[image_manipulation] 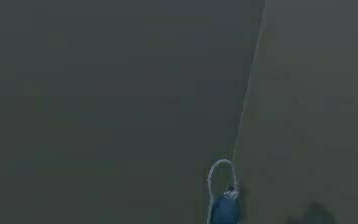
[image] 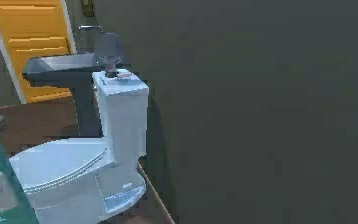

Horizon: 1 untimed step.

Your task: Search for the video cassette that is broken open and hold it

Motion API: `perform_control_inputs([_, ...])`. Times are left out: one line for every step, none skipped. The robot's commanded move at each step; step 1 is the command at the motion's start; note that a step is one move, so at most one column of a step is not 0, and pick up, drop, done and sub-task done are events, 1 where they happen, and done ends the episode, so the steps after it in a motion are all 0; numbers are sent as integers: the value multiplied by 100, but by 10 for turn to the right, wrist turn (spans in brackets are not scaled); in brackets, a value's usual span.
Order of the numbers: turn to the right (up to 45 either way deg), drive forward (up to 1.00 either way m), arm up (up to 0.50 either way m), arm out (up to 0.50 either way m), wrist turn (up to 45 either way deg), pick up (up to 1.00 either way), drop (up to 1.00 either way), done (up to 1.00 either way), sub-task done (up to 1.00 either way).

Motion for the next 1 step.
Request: perform_control_inputs([-450, 0, 0, 0, 0, 0, 0, 0, 0])
